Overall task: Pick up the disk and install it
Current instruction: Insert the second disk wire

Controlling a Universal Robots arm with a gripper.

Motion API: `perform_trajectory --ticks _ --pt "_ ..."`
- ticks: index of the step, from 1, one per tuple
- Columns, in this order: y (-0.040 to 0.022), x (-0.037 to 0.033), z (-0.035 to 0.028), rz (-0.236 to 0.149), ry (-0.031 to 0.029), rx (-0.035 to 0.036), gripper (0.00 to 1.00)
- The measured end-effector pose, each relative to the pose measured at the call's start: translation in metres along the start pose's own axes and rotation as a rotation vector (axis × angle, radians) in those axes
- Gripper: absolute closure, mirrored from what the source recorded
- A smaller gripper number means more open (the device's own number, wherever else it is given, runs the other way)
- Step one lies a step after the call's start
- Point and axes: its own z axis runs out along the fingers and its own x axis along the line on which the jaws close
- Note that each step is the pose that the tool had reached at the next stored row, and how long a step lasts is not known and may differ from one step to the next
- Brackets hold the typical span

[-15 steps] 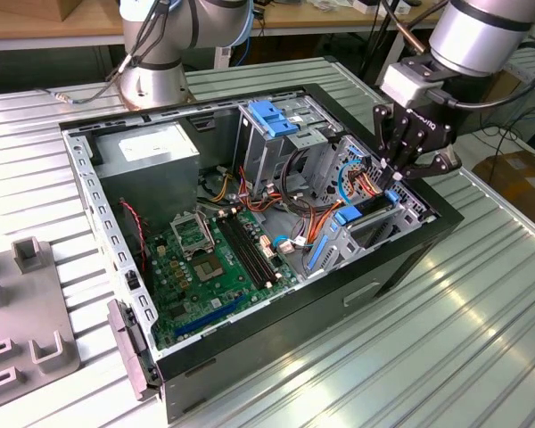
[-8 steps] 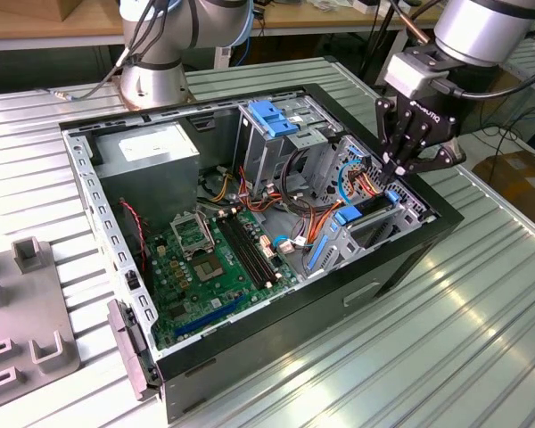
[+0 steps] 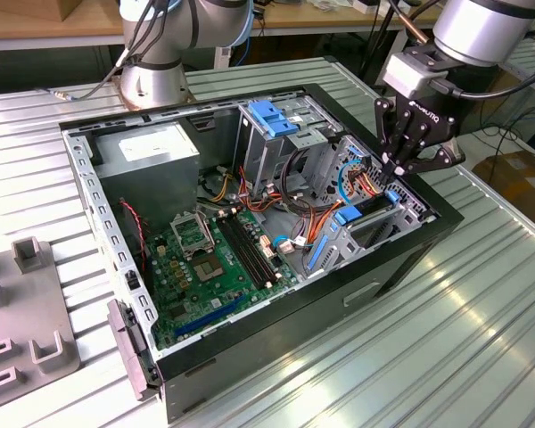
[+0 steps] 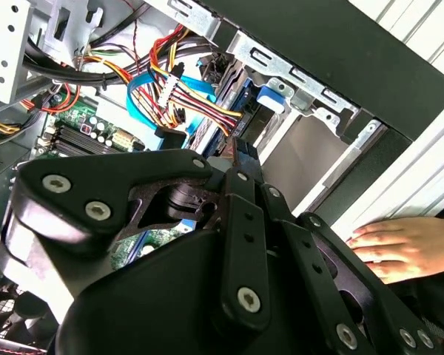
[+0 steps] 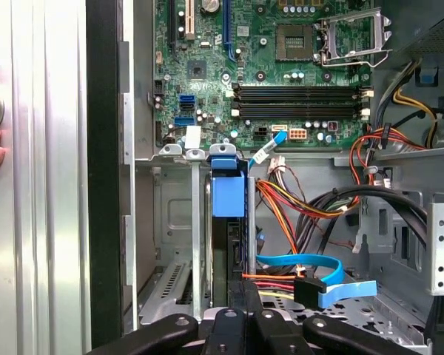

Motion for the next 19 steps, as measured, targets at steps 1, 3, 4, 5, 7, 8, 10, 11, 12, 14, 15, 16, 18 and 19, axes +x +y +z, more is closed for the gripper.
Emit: perform_trajectory --ticks 1,3,4,5,7,8,10,11,12,14,15,16,18,19 --pt "0.0000 0.0000 0.0000 0.000 0.0000 0.0000 0.90" --pt "0.0001 0.0000 0.0000 0.000 -0.0001 0.0000 0.90" --pt "0.0001 0.0000 0.0000 0.000 -0.0001 0.0000 0.90" --pt "0.0001 0.0000 0.0000 0.000 -0.0003 0.0000 0.90" --pt "0.0001 0.0000 -0.0003 0.000 -0.0004 0.0000 0.90" --pt "0.0001 0.0000 -0.0016 0.000 -0.0002 0.0000 0.90" --pt "0.0000 0.0000 -0.0047 0.000 -0.0003 0.0000 0.90" --pt "0.0000 0.0000 -0.0059 0.000 -0.0004 0.0000 0.90" --pt "0.0000 0.0000 -0.0072 0.000 -0.0004 0.0000 0.90" --pt "-0.0001 -0.0002 -0.0098 0.000 -0.0003 0.0000 0.90" --pt "-0.0001 -0.0002 -0.0109 0.000 -0.0003 0.0000 0.90" --pt "-0.0002 -0.0002 -0.0132 0.000 -0.0004 0.0000 0.90" --pt "-0.0002 -0.0005 -0.0141 0.000 0.0002 0.0000 0.90" --pt "0.0066 -0.0027 -0.0144 0.000 -0.0011 0.0001 0.90"
